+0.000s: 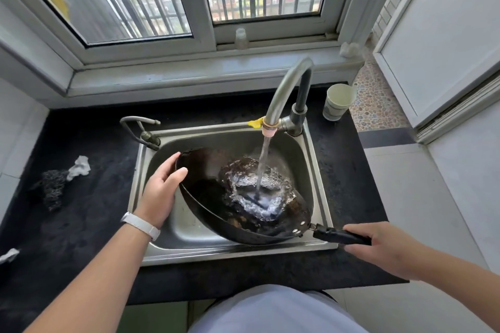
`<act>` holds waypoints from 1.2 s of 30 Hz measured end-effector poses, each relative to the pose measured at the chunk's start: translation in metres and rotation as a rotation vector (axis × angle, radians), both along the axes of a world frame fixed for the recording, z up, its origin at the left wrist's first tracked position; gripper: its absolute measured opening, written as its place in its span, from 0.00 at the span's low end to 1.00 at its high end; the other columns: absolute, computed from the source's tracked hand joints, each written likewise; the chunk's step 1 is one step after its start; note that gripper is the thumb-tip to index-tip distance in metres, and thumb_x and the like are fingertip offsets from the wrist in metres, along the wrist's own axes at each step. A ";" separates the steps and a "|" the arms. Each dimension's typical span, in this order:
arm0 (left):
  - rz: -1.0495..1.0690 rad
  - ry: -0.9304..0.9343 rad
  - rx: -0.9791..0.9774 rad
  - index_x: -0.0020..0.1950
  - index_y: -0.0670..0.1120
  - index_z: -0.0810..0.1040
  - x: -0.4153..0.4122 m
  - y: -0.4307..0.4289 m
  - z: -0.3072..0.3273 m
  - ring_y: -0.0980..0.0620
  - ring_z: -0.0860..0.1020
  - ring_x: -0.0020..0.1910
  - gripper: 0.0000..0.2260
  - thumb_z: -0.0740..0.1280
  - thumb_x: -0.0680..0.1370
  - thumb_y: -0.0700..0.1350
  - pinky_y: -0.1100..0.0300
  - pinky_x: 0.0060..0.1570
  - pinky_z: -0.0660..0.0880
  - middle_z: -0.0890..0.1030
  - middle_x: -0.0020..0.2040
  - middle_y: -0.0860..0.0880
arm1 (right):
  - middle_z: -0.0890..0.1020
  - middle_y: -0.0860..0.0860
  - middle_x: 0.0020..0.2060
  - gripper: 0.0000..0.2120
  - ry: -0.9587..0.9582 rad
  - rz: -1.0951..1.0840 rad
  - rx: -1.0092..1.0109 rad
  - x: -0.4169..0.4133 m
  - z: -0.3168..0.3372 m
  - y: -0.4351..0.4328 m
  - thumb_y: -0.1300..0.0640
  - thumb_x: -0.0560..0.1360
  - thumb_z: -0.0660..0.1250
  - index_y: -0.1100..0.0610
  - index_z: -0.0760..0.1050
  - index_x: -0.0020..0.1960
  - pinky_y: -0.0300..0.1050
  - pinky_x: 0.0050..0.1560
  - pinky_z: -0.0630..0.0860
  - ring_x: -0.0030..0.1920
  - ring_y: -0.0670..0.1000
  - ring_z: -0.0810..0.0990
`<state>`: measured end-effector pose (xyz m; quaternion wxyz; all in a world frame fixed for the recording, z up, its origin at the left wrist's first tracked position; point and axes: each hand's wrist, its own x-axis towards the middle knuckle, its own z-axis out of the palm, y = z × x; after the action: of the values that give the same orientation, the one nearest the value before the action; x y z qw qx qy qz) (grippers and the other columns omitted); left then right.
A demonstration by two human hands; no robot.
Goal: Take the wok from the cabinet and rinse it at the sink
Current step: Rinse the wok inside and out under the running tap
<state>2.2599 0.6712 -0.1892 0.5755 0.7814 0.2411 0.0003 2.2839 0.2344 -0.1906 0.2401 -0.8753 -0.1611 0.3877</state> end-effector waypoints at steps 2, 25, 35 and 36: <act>-0.042 -0.025 0.020 0.75 0.52 0.68 0.003 -0.004 0.001 0.57 0.67 0.72 0.35 0.62 0.68 0.60 0.60 0.71 0.62 0.71 0.73 0.54 | 0.73 0.42 0.27 0.07 -0.012 -0.008 -0.005 0.000 0.001 -0.002 0.49 0.78 0.67 0.50 0.76 0.44 0.37 0.33 0.66 0.28 0.43 0.69; -0.024 -0.085 0.145 0.76 0.46 0.65 0.007 -0.004 0.004 0.58 0.65 0.72 0.38 0.58 0.68 0.62 0.62 0.71 0.60 0.68 0.73 0.53 | 0.71 0.44 0.27 0.08 0.051 0.082 0.075 0.035 -0.006 0.001 0.52 0.77 0.67 0.51 0.75 0.40 0.39 0.32 0.64 0.28 0.43 0.67; 0.061 -0.063 0.121 0.74 0.56 0.69 -0.014 0.016 0.016 0.59 0.68 0.72 0.30 0.60 0.71 0.57 0.48 0.74 0.61 0.73 0.71 0.57 | 0.75 0.47 0.29 0.04 0.082 0.112 0.154 0.054 -0.026 0.031 0.52 0.77 0.68 0.49 0.81 0.48 0.40 0.33 0.66 0.29 0.43 0.70; 0.077 -0.058 0.122 0.70 0.59 0.71 -0.016 0.015 0.018 0.60 0.69 0.70 0.27 0.60 0.71 0.57 0.49 0.74 0.62 0.75 0.68 0.60 | 0.75 0.47 0.30 0.04 0.104 0.118 0.161 0.056 -0.027 0.034 0.52 0.77 0.68 0.49 0.81 0.48 0.41 0.32 0.66 0.29 0.44 0.70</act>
<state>2.2439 0.6867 -0.1716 0.5334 0.8048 0.2535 0.0597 2.3397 0.2680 -0.2177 0.2946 -0.8208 -0.2302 0.4319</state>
